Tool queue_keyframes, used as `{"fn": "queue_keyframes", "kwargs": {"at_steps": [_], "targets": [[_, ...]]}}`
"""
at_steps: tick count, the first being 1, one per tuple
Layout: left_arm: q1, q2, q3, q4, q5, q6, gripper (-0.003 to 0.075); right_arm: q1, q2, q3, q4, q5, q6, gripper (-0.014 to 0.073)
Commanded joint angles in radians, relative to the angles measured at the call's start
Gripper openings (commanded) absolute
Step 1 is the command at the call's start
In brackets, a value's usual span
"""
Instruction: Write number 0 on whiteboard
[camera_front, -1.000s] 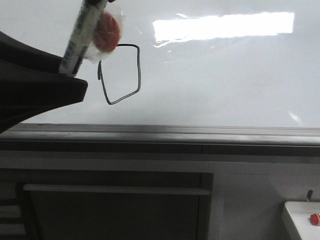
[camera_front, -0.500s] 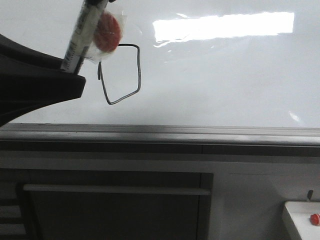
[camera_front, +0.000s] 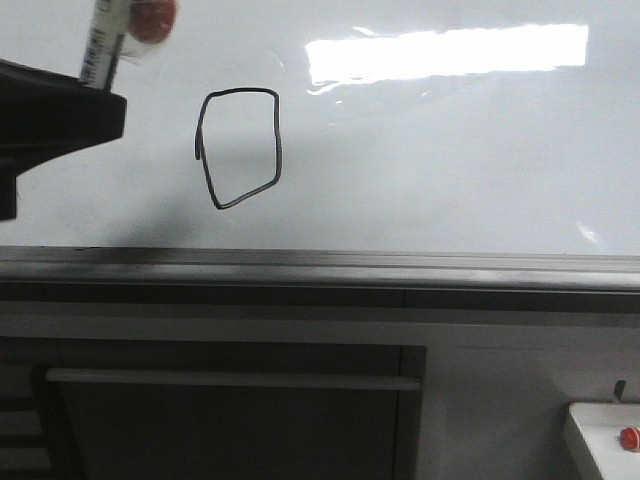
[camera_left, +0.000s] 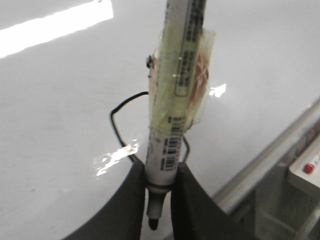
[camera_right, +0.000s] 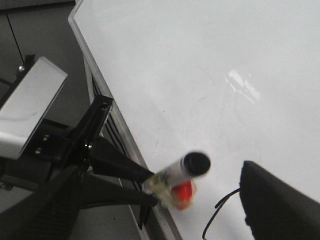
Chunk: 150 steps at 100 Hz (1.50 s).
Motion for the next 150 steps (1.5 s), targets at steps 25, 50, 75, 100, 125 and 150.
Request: {"fn": "queue_keyframes", "kwargs": {"at_steps": [25,50,75,100,125,150], "targets": [[-0.007,-0.010,-0.069,-0.400,0.190,-0.070,-0.0020,-0.004,-0.037,-0.034,0.005,-0.019,0.033,0.0580],[-0.007,-0.005,-0.136,-0.518,0.358,-0.070,-0.0021,-0.004,-0.037,-0.034,0.005,-0.018,0.040,0.0580],[-0.007,0.051,-0.142,-0.552,0.360,-0.070,-0.0020,-0.004,-0.037,-0.034,0.005,0.003,0.040,0.0580],[-0.007,0.084,-0.144,-0.552,0.316,-0.070,-0.0020,-0.004,-0.037,-0.034,0.005,0.031,0.040,0.0580],[-0.007,0.084,-0.144,-0.591,0.278,-0.070,-0.0020,-0.004,-0.037,-0.034,0.005,0.031,0.040,0.0580],[-0.007,0.084,-0.144,-0.593,0.248,-0.070,-0.0020,-0.004,-0.037,-0.034,0.005,0.031,0.040,0.0580]]}}
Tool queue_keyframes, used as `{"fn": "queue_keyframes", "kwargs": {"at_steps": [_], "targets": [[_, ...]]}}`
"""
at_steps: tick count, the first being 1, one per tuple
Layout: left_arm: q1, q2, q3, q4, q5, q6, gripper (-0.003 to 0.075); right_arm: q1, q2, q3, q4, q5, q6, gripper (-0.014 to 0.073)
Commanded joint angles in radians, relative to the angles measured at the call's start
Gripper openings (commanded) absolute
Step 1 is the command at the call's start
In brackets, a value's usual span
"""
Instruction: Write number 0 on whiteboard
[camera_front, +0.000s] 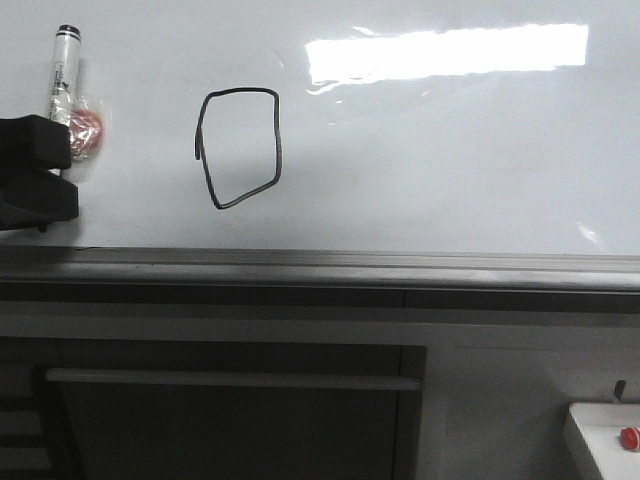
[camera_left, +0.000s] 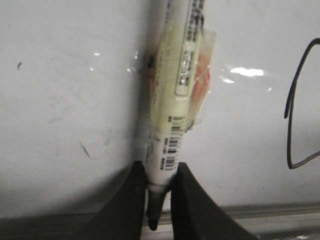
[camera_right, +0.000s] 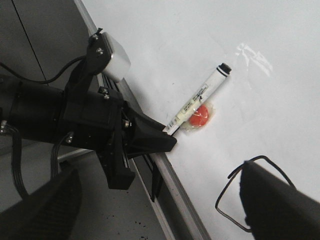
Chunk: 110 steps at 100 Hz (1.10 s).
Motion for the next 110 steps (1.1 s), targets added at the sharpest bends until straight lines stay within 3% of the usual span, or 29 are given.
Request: {"fn": "queue_keyframes", "kwargs": {"at_steps": [1,16,41,72,98,103,110], "targets": [[-0.007,-0.015,-0.029,-0.008,-0.099,-0.008,-0.0020,-0.004,-0.037,-0.034,0.003,-0.062,0.003,0.0580],[-0.007,-0.015,-0.029,-0.008,-0.122,-0.008,-0.0002,-0.004,-0.037,-0.034,0.003,-0.062,0.003,0.0580],[-0.007,-0.015,-0.029,-0.008,-0.146,-0.008,0.0233,-0.004,-0.037,-0.034,0.003,-0.062,0.003,0.0580],[-0.007,-0.029,-0.029,0.023,-0.158,-0.008,0.0245,-0.004,-0.043,-0.034,0.003,-0.054,0.003,0.0572],[-0.007,-0.150,-0.019,0.071,-0.157,0.001,0.0245,-0.057,-0.109,-0.032,-0.001,-0.003,0.003,0.0388],[-0.007,-0.181,-0.015,0.079,-0.153,0.009,0.0244,-0.074,-0.128,-0.028,-0.001,0.008,0.003,0.0315],[-0.007,-0.225,-0.010,0.090,-0.147,0.017,0.0229,-0.093,-0.160,-0.008,-0.001,0.012,0.003,0.0125]]}}
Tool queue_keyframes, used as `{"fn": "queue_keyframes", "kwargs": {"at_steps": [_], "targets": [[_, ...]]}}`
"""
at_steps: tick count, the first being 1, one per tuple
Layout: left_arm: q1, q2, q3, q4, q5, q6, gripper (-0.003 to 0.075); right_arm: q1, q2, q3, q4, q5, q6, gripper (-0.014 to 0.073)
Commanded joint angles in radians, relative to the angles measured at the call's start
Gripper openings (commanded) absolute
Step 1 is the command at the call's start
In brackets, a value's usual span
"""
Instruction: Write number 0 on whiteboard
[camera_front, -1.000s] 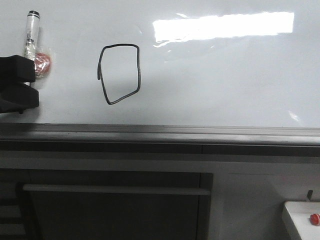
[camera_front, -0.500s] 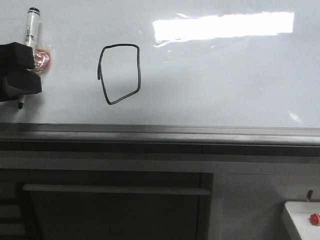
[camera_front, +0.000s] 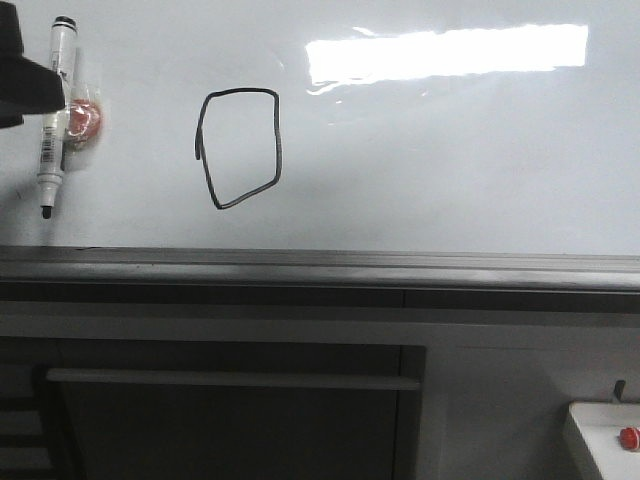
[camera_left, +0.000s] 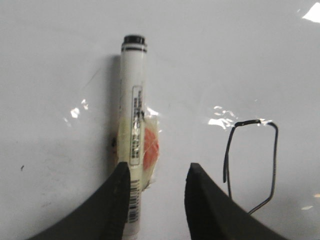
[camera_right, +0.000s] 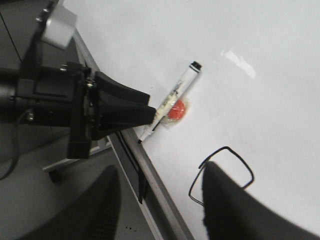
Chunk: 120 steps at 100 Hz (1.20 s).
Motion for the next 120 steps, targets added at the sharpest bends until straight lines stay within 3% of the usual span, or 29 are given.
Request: {"fn": "queue_keyframes", "kwargs": {"at_steps": [1,7,19,43,62,120], "targets": [[-0.007,-0.065,-0.016,0.022,-0.070,0.013,0.0225,-0.026,-0.065,-0.007,-0.003,-0.049,0.003,0.0083],[-0.007,-0.106,-0.014,0.043,-0.070,0.015,0.0166,-0.035,-0.098,0.022,-0.017,-0.051,0.003,-0.0076],[-0.007,-0.176,-0.011,0.147,-0.067,0.017,-0.0022,-0.035,-0.174,0.105,-0.036,-0.100,0.003,-0.0063],[-0.007,-0.309,-0.011,0.244,0.046,0.017,-0.0020,-0.035,-0.368,0.348,-0.052,-0.306,0.003,-0.0063],[-0.007,-0.385,-0.009,0.274,0.136,0.019,-0.0020,-0.035,-0.491,0.498,-0.054,-0.365,0.003,-0.0064],[-0.007,-0.386,-0.009,0.287,0.134,0.019,-0.0020,-0.035,-0.508,0.524,-0.054,-0.353,0.003,-0.0067]]}}
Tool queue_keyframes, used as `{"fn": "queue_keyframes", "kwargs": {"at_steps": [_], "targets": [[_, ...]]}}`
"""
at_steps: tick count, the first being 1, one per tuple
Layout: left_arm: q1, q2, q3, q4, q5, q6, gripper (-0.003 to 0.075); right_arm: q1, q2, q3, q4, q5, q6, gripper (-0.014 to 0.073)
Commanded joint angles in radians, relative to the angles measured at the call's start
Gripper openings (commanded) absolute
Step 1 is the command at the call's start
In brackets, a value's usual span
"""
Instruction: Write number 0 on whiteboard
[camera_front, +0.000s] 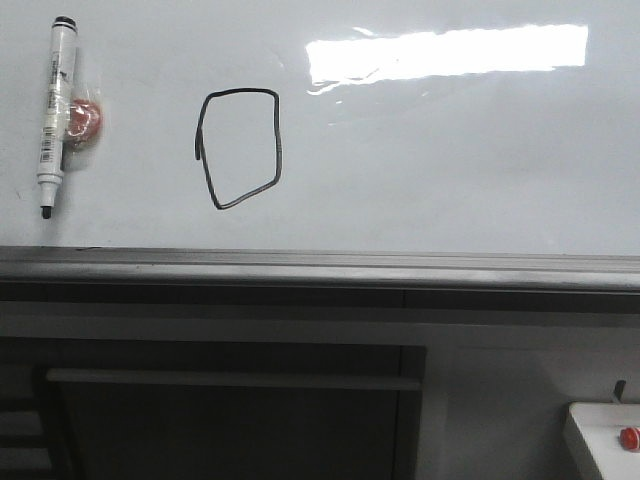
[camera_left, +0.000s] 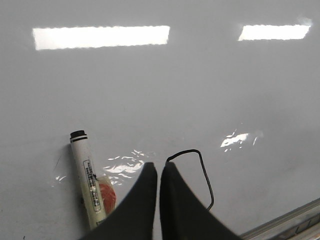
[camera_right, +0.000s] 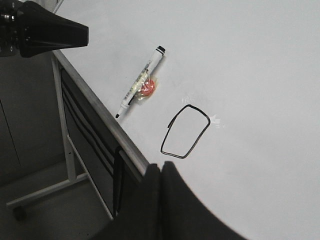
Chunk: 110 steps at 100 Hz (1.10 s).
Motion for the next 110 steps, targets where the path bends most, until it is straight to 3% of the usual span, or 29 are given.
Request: {"fn": "queue_keyframes", "kwargs": {"at_steps": [1,38,51,72,95,110], "targets": [[-0.007,0.000,-0.027,0.001,-0.075,0.001,-0.0020,-0.006,-0.006,-0.027,-0.010,-0.083,0.003,-0.0067],[-0.007,0.000,-0.027,0.001,-0.075,0.001,-0.0020,-0.006,-0.006,-0.027,-0.010,-0.083,0.003,-0.0067],[0.021,-0.020,-0.025,-0.248,-0.069,-0.001,-0.0020,-0.006,-0.006,-0.027,-0.010,-0.086,0.003,-0.0067],[0.030,-0.143,0.036,-0.253,-0.066,0.000,-0.0020,-0.006,-0.006,-0.027,-0.010,-0.086,0.003,-0.0067],[0.166,-0.400,0.161,-0.150,-0.017,0.000,-0.0020,-0.006,-0.006,-0.027,-0.010,-0.088,0.003,-0.0067],[0.306,-0.546,0.213,-0.061,0.106,0.000,-0.0020,-0.006,-0.006,-0.027,-0.010,-0.088,0.003,-0.0067]]}}
